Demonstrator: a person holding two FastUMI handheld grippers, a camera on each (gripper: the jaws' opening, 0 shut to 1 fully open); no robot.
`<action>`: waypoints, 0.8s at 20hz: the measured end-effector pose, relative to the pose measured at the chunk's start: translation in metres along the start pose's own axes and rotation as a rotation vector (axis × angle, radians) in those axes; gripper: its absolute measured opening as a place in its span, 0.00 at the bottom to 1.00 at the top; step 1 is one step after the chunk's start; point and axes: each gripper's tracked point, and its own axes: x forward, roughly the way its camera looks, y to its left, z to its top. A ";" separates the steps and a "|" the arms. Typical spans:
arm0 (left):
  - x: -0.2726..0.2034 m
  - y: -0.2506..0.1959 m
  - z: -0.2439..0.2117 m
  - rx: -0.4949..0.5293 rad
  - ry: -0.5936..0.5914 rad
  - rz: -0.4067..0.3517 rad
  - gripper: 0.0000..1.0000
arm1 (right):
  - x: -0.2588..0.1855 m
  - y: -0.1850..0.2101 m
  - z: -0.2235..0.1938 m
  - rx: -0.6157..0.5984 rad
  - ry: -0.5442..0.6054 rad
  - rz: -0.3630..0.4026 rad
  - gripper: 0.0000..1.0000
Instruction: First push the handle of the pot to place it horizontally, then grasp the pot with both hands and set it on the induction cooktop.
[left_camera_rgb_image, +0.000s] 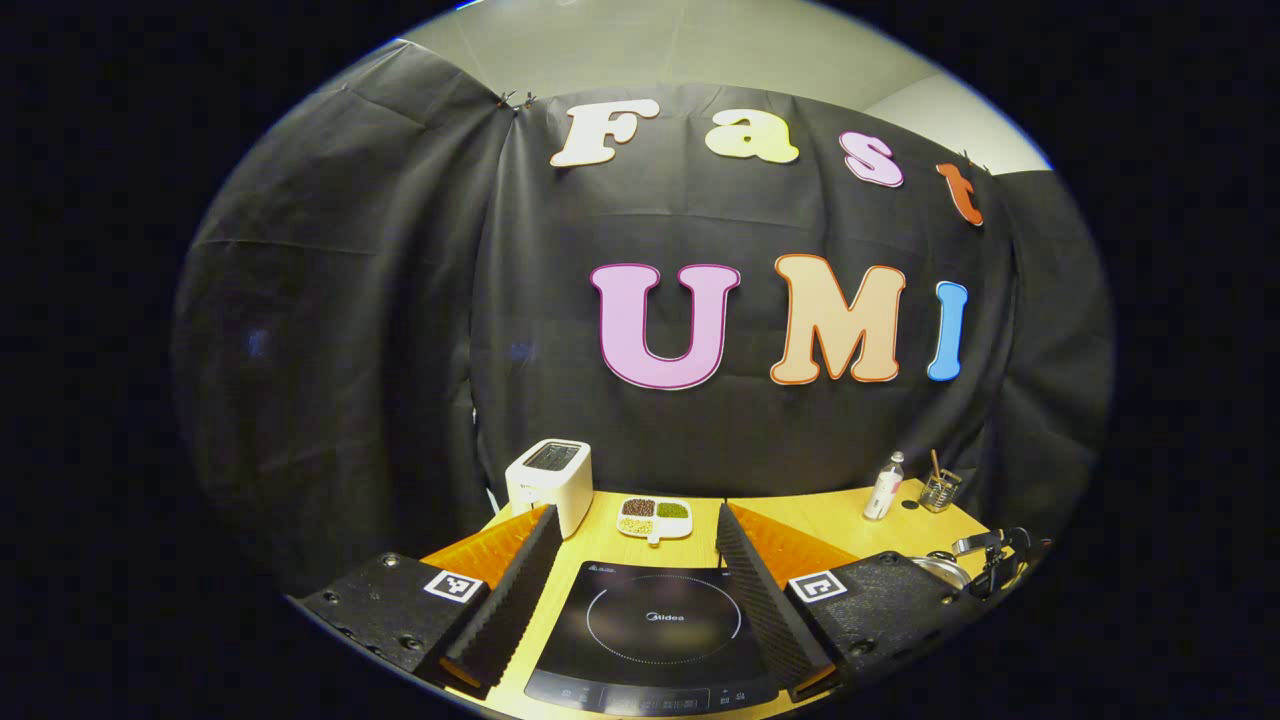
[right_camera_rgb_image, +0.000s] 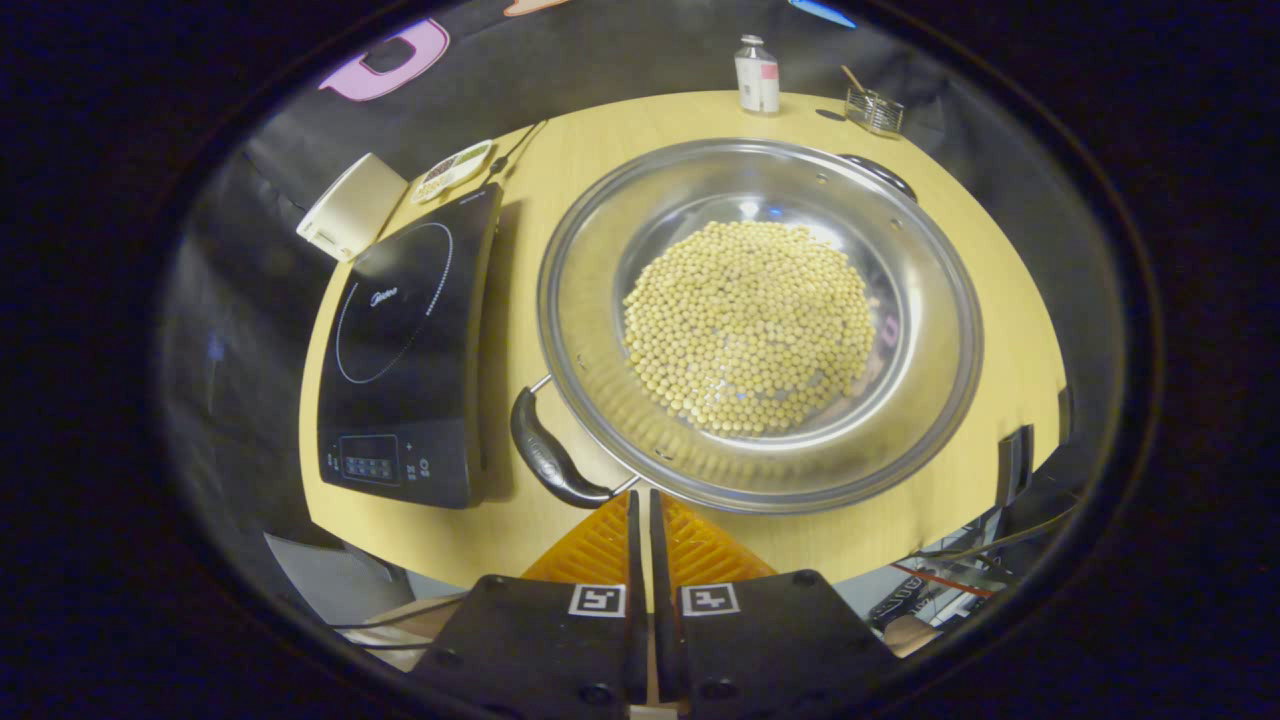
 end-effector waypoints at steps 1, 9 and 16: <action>-0.001 0.001 0.000 -0.002 0.003 0.002 0.92 | 0.001 0.005 0.002 0.011 -0.006 0.003 0.06; -0.004 0.012 -0.005 -0.004 0.014 0.028 0.96 | 0.013 0.036 0.039 0.113 -0.087 0.028 0.05; -0.009 0.022 -0.008 0.022 0.029 0.041 0.92 | 0.016 0.049 0.081 0.152 -0.165 0.029 0.05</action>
